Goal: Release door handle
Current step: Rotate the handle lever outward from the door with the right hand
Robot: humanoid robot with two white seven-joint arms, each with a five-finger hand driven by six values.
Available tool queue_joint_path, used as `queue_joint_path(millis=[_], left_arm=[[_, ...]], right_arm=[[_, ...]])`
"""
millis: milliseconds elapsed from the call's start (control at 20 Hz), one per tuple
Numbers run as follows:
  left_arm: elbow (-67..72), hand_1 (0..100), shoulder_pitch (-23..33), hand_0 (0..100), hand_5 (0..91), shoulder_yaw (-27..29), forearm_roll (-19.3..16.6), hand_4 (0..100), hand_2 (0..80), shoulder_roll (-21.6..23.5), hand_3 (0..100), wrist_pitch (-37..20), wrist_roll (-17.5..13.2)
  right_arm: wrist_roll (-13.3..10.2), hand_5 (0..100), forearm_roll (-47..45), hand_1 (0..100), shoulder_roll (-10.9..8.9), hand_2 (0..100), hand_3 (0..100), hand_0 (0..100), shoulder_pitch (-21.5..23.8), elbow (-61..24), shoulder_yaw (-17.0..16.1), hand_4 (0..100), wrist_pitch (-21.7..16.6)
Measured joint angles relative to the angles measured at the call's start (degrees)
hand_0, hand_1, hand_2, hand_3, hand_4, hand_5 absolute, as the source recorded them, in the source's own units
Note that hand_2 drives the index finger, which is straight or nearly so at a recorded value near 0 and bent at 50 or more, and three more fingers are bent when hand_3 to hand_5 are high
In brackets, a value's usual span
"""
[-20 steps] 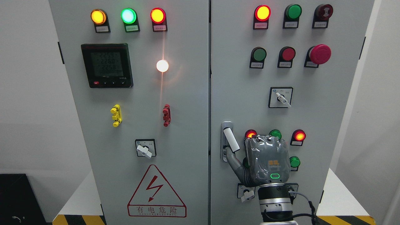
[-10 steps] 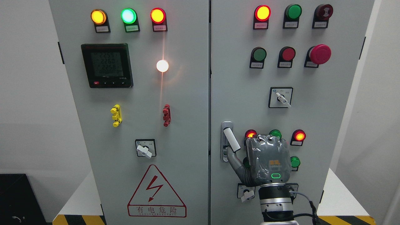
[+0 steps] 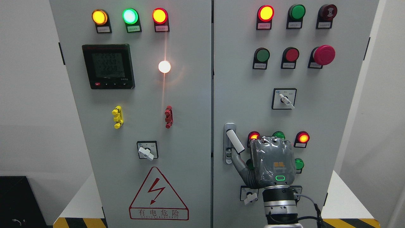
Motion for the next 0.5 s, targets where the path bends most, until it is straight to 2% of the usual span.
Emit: queue_joint_path(millis=[501], left_arm=[[0.0, 56, 0.0, 12, 0.0, 0.0, 0.0, 0, 0.0, 0.0, 0, 0.0, 0.0]], right_arm=[[0.0, 100, 0.0, 33, 0.0, 100, 100, 50, 0.0, -0.2, -0.1, 100, 0.0]])
